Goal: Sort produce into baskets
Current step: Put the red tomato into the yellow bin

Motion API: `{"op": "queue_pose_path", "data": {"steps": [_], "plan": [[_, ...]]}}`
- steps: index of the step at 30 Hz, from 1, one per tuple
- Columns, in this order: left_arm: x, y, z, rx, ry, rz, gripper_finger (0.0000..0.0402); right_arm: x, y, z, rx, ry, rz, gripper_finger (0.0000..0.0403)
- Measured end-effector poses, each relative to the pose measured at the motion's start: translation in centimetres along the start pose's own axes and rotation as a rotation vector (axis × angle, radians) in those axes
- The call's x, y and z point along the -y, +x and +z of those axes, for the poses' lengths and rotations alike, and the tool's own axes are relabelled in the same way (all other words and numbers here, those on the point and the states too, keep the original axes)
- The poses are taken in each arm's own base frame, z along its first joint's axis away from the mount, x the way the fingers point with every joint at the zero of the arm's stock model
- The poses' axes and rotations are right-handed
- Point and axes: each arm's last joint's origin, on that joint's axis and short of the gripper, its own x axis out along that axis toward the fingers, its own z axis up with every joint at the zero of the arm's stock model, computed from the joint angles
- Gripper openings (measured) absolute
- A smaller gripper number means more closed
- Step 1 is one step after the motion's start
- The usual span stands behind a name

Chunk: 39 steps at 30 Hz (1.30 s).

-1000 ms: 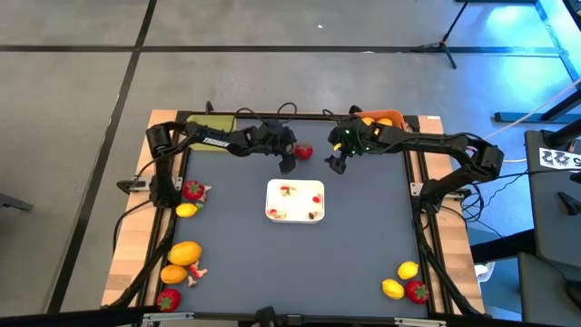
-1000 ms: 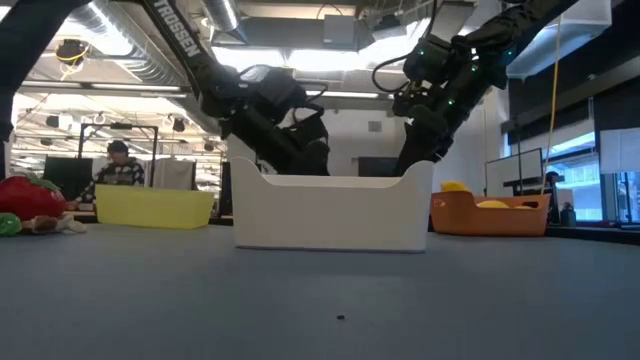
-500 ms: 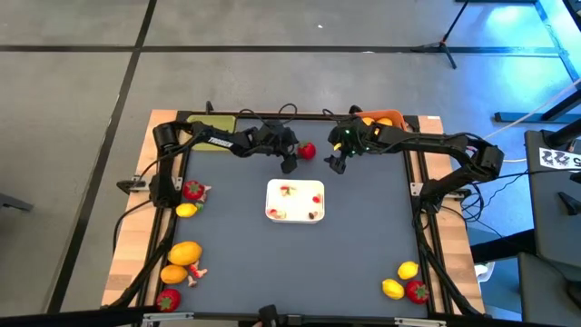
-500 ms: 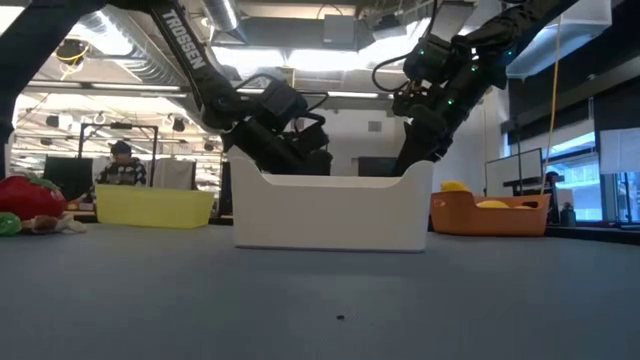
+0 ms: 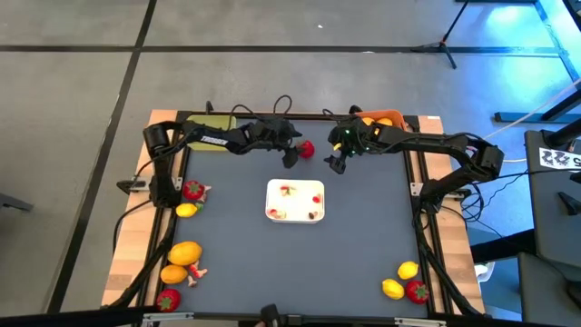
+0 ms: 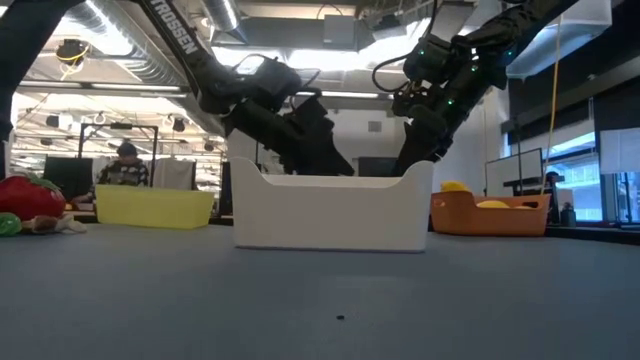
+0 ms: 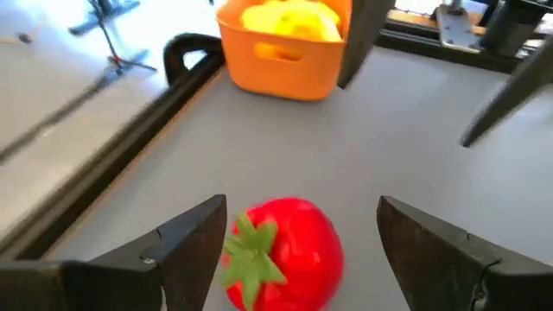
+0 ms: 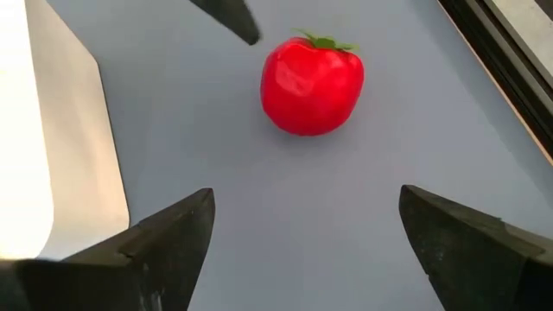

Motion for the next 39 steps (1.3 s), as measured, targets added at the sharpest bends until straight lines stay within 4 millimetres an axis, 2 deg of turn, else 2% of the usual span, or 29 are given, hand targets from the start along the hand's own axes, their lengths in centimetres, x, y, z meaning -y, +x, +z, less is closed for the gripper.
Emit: {"op": "queue_pose_path", "data": {"steps": [6,11,15,20,26,31,39], "plan": [[-0.7,0.9,-0.6,-0.020,-0.014,0.025,0.0294,0.0,0.0,0.0,0.000,0.000,0.000,0.0363],[-0.8,2.4,-0.7,-0.133,-0.022,0.003,0.0294,0.0,0.0,0.0,0.000,-0.001,0.000,0.0363],[-0.7,2.7,0.6,-0.163,-0.003,-0.016,0.0294,0.0,0.0,0.0,0.000,-0.001,0.000,0.0363],[-1.0,3.4,0.4,-0.281,0.006,-0.031,0.0294,0.0,0.0,0.0,0.002,-0.003,0.000,0.0363],[-1.0,4.1,1.6,-0.358,0.006,-0.037,0.0290,0.0,0.0,0.0,0.003,-0.004,-0.002,0.0363],[-1.3,4.7,2.0,-0.384,-0.013,-0.033,0.0249,0.0,0.0,0.0,0.002,-0.003,-0.003,0.0363],[-1.7,4.7,2.2,-0.383,0.002,-0.038,0.0146,0.0,0.1,0.0,-0.004,-0.003,-0.005,0.0363]]}}
